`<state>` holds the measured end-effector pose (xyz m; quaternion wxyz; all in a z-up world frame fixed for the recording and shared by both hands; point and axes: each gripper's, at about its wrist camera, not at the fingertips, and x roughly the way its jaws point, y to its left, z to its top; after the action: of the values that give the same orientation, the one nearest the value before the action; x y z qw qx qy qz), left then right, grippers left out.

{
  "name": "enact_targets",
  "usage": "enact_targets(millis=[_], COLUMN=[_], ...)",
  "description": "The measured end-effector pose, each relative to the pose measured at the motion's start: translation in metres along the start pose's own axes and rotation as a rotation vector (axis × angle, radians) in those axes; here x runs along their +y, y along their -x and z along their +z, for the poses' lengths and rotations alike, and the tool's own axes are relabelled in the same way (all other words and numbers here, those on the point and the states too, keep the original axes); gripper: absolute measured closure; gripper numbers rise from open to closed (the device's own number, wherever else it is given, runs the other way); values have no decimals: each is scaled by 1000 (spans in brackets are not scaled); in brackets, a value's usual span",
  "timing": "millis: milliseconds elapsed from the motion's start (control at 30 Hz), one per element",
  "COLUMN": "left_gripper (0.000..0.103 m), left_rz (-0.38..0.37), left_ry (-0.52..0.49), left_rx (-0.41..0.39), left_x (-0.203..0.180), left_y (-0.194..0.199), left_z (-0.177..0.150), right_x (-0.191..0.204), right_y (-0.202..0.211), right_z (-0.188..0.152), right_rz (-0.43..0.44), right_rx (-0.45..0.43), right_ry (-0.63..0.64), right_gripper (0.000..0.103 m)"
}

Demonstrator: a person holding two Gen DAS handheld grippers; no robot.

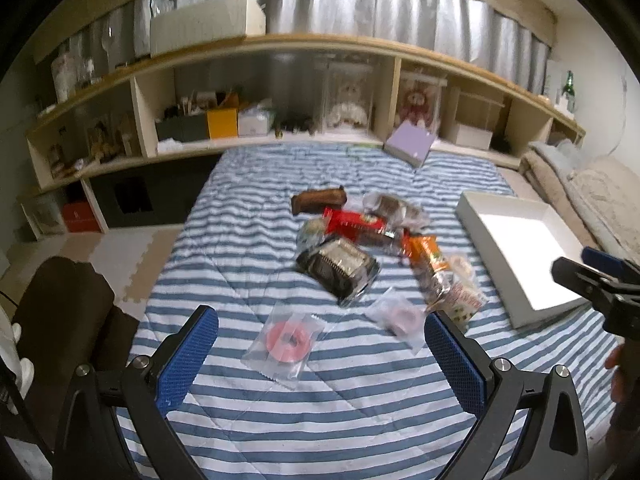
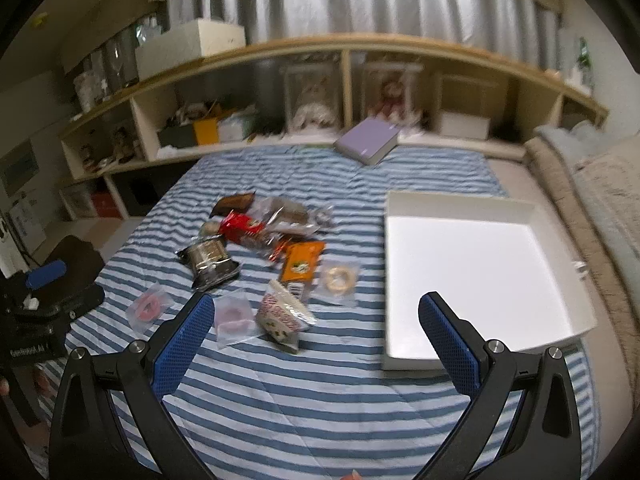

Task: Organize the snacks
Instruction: 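Grasp the pink donut packet with the left gripper while the right grasps the white printed snack bag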

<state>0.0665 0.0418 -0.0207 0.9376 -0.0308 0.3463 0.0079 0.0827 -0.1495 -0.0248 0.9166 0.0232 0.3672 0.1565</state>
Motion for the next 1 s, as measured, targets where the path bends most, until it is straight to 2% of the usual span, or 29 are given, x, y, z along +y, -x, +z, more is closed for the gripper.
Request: enact_targets(millis=[133,267,467,567,633,800,833,867,1000], left_gripper=[0,0,0,1,9,26,29,30,49], left_rz=[4,26,18,10,15,38,39,38,28], left_ry=[-2,-14,-23,-10,-1,7,9,12,17], left_rx=[53,97,194,224,252,305,310,311,305], left_x=[8,16,22,28,34,44,43,43,44], left_y=[-27,-54,-105,-123,-135,-159,-161,-163,-162], left_z=[1,7,11,7,4,-4,-5,-6,-6], right_x=[2,1,-1,4,7,9,10,11,10], right_y=[-37,-80,-121,-135,-144,-151,-150,-148,-142], right_z=[2,-2,-16,-20,-24,-31,-31,-30,-28], right_rz=[52,90,96,90,83,112,116,124,141], right_rx=[87,208,309,334,353,375,370,367,356], right_ry=[-3,-65,-133,-114,-108,-101,-92,-82,-83], right_gripper=[0,0,11,24,40,52,66,72,75])
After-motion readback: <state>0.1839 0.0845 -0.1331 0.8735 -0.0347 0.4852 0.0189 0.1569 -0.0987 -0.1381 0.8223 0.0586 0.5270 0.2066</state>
